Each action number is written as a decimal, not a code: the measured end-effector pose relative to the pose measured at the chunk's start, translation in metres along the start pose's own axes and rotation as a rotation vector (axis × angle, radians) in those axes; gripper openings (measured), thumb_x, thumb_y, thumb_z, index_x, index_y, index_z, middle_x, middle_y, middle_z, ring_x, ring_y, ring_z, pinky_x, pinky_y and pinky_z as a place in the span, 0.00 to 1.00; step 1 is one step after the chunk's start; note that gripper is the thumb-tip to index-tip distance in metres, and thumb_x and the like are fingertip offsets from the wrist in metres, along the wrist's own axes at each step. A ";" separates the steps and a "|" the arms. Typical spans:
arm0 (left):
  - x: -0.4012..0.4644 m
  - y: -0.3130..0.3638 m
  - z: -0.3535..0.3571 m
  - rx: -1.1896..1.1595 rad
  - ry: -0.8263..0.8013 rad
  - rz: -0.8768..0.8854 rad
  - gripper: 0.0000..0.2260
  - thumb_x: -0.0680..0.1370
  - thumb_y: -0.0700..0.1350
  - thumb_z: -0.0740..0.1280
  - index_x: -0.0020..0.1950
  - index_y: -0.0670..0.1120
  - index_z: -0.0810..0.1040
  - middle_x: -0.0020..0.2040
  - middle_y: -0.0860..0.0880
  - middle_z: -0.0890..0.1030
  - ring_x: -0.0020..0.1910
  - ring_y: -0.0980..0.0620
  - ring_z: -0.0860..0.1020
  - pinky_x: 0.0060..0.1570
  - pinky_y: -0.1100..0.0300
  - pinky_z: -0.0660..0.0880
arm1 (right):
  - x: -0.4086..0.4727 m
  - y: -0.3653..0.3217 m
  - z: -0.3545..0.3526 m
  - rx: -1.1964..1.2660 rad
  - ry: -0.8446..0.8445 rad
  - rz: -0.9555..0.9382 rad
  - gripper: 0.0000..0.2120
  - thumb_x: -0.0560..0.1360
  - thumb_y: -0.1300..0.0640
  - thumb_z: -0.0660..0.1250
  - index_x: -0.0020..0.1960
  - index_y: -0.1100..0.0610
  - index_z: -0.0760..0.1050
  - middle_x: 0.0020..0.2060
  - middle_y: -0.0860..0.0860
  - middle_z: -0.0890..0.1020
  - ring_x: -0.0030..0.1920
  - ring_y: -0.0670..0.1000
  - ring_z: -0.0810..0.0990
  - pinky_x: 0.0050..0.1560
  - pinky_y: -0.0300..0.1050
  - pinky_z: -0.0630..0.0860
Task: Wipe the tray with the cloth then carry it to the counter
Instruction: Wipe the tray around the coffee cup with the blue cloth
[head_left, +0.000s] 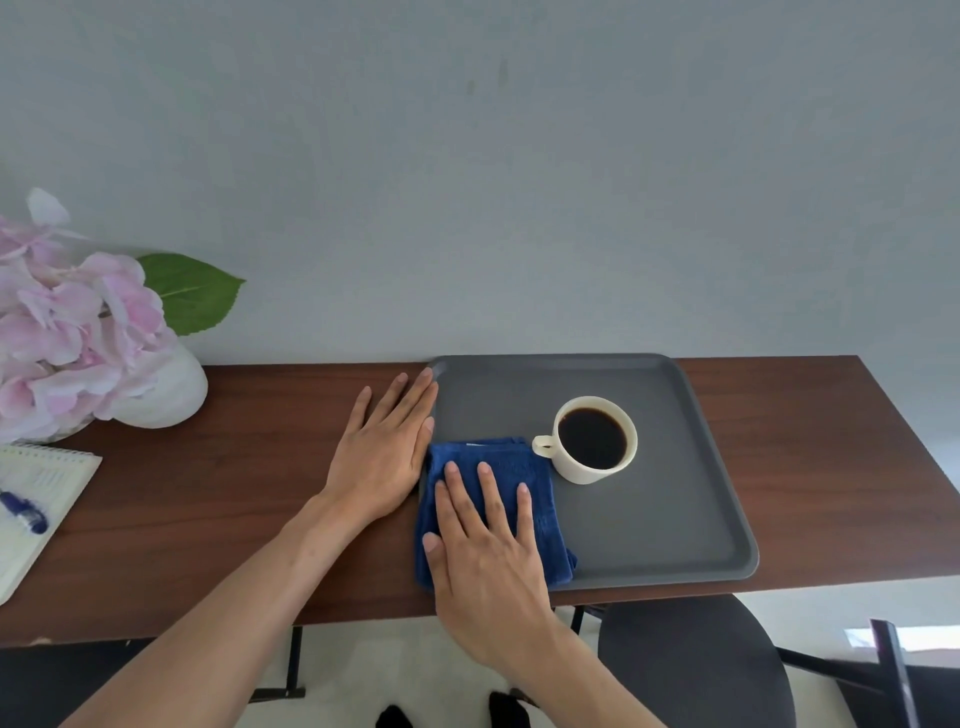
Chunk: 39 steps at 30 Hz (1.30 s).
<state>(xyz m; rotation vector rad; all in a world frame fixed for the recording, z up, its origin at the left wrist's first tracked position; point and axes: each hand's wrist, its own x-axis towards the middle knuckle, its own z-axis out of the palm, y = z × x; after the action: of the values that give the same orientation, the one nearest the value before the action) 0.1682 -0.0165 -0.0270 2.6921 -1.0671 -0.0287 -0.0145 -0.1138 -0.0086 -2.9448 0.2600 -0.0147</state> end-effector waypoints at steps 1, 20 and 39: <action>0.000 0.000 0.000 -0.002 -0.001 -0.001 0.26 0.86 0.56 0.41 0.85 0.53 0.50 0.85 0.57 0.46 0.84 0.56 0.44 0.82 0.42 0.49 | -0.003 0.001 0.000 -0.004 0.003 -0.004 0.27 0.85 0.44 0.49 0.80 0.54 0.64 0.80 0.50 0.64 0.82 0.59 0.54 0.74 0.68 0.47; 0.000 0.000 0.001 -0.016 0.010 -0.001 0.26 0.86 0.56 0.42 0.85 0.53 0.54 0.85 0.59 0.49 0.83 0.57 0.47 0.82 0.42 0.51 | -0.076 0.032 -0.014 -0.003 0.113 0.047 0.22 0.80 0.42 0.58 0.68 0.47 0.81 0.72 0.42 0.77 0.75 0.52 0.72 0.69 0.61 0.62; 0.000 0.001 -0.002 -0.045 -0.020 -0.012 0.26 0.86 0.58 0.42 0.84 0.55 0.52 0.85 0.60 0.48 0.83 0.61 0.44 0.82 0.44 0.49 | -0.107 0.185 -0.035 -0.033 0.089 0.240 0.25 0.84 0.42 0.51 0.74 0.48 0.74 0.76 0.42 0.70 0.79 0.53 0.65 0.75 0.60 0.56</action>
<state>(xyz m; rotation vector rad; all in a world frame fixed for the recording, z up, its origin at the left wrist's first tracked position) 0.1681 -0.0167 -0.0249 2.6637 -1.0428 -0.0813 -0.1524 -0.2806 -0.0074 -2.9282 0.6298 -0.1094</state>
